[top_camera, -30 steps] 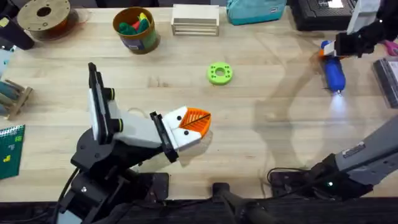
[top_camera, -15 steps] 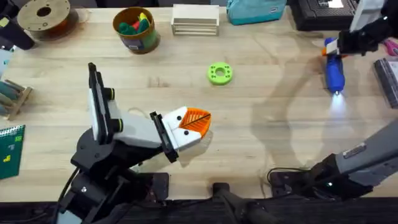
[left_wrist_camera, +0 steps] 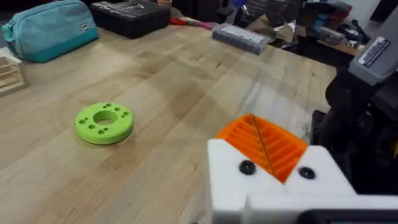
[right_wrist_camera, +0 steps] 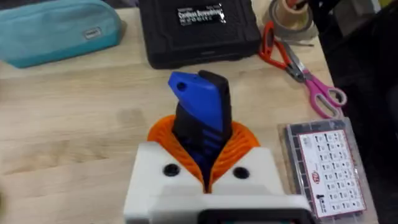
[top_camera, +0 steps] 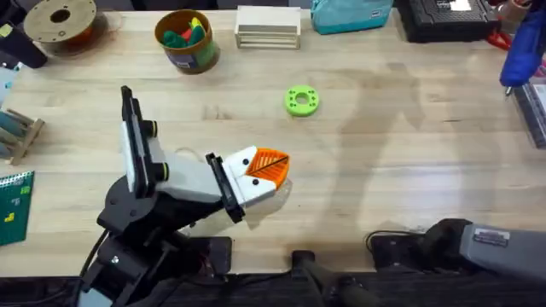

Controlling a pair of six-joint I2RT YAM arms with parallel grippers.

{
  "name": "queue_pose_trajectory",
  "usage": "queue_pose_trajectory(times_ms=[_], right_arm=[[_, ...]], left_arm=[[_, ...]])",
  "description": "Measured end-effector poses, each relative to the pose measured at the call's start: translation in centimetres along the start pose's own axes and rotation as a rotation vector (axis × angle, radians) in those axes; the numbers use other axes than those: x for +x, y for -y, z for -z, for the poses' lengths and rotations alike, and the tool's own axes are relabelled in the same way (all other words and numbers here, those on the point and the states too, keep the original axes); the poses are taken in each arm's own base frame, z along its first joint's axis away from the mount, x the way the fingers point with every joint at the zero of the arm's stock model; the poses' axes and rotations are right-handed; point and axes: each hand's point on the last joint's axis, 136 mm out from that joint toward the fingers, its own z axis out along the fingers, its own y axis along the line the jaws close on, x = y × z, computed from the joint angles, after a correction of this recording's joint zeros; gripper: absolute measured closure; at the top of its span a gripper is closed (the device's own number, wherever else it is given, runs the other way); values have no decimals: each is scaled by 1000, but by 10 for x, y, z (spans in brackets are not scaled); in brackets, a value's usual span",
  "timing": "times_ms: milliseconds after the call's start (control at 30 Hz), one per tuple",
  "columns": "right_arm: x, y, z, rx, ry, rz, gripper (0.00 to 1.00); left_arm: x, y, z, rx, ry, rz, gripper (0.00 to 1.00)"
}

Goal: Pick up the gripper from the table and insert it into the empty holder that is missing its gripper. Then pick up a screw, insert it into the mounting hole, and use the screwdriver to tighten it. Finally, clean up the table by picking up the vegetable and placing it into the bucket.

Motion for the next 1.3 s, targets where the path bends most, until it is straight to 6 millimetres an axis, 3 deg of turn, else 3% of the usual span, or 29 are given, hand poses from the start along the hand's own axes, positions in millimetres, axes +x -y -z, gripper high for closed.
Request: queue_pose_trajectory(times_ms=[133, 167, 233, 267, 567, 700, 900, 1167, 1300], right_arm=[[1, -27, 19, -32, 71, 33, 969], [5, -53, 30, -73, 128, 66, 969], [7, -70, 37, -103, 175, 72, 969], [8, -96, 50, -156, 258, 53, 969], [18, -202, 98, -451, 496, 83, 969], [18, -239, 128, -587, 606, 59, 969], [20, -279, 167, -755, 675, 49, 969], [17, -305, 207, -948, 767, 1, 969], [29, -319, 222, -1075, 794, 37, 969]], left_arm=[[0, 0, 0, 0, 0, 0, 996], [0, 0, 0, 0, 0, 0, 996], [0, 0, 0, 0, 0, 0, 996], [0, 0, 0, 0, 0, 0, 996], [0, 0, 0, 0, 0, 0, 996], [0, 0, 0, 0, 0, 0, 996], [0, 0, 0, 0, 0, 0, 996], [0, 0, 0, 0, 0, 0, 996], [0, 0, 0, 0, 0, 0, 996]])
